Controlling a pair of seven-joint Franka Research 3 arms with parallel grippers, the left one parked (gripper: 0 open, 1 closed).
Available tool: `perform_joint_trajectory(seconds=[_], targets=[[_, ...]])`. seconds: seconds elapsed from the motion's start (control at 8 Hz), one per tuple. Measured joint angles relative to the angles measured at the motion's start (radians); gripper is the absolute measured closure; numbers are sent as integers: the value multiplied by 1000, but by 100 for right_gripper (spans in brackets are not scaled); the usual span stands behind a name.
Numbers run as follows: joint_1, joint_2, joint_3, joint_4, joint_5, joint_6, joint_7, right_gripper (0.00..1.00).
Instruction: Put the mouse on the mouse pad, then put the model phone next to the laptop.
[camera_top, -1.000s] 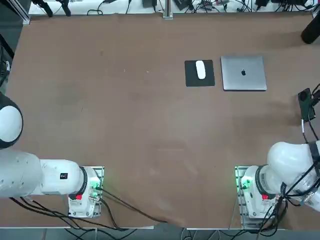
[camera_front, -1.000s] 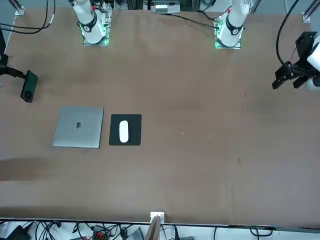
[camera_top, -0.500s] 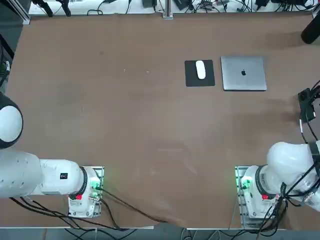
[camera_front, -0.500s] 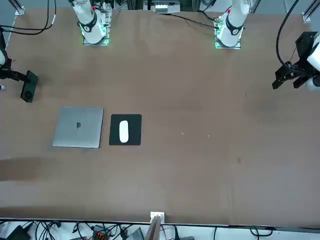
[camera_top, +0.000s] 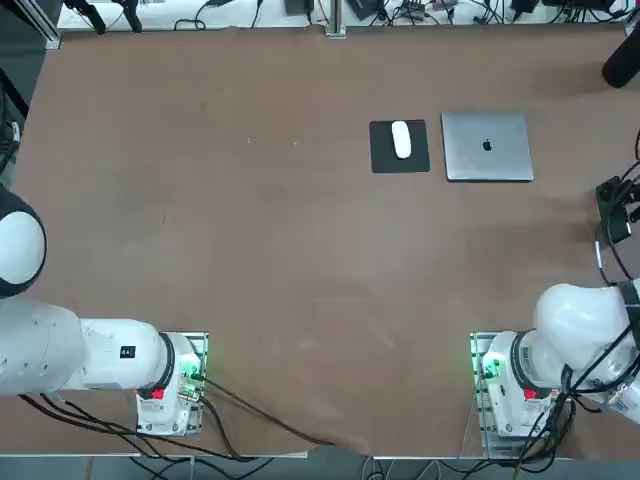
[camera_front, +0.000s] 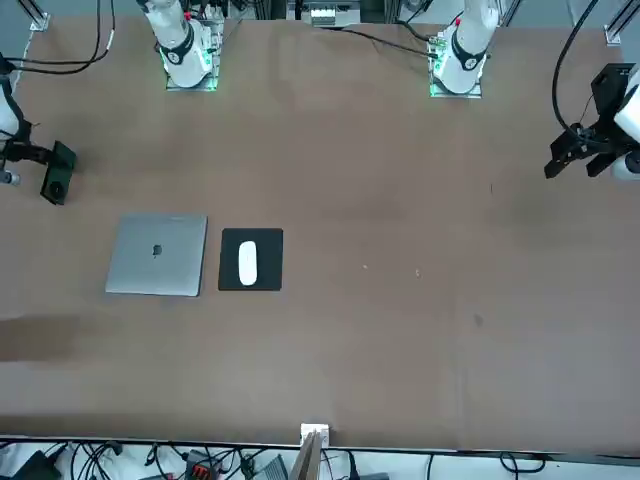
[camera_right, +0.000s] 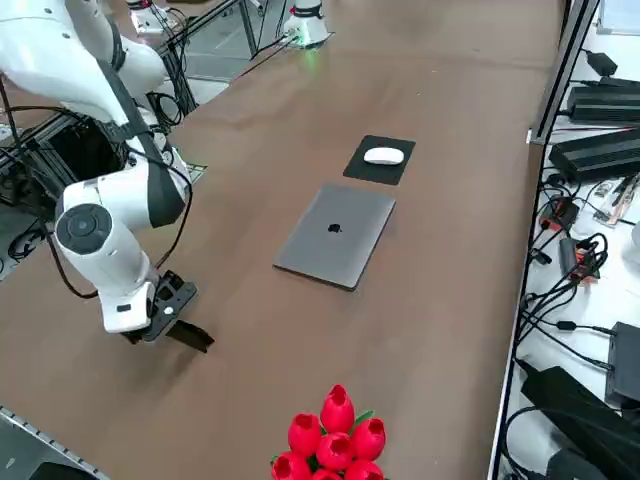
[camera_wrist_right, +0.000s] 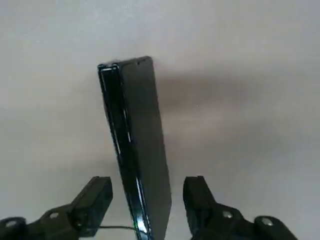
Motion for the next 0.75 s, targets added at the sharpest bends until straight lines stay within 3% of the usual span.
perform_joint_trajectory(seconds=[0.12, 0.25, 0.38, 0.5, 0.75], targets=[[0, 10, 0, 0, 0, 14, 0, 28], [0, 18, 0, 0, 0, 34, 0, 30], [0, 26, 0, 0, 1, 51, 2, 43], [1, 30, 0, 0, 1, 61, 2, 46], [2, 28, 5, 1, 2, 67, 4, 84]])
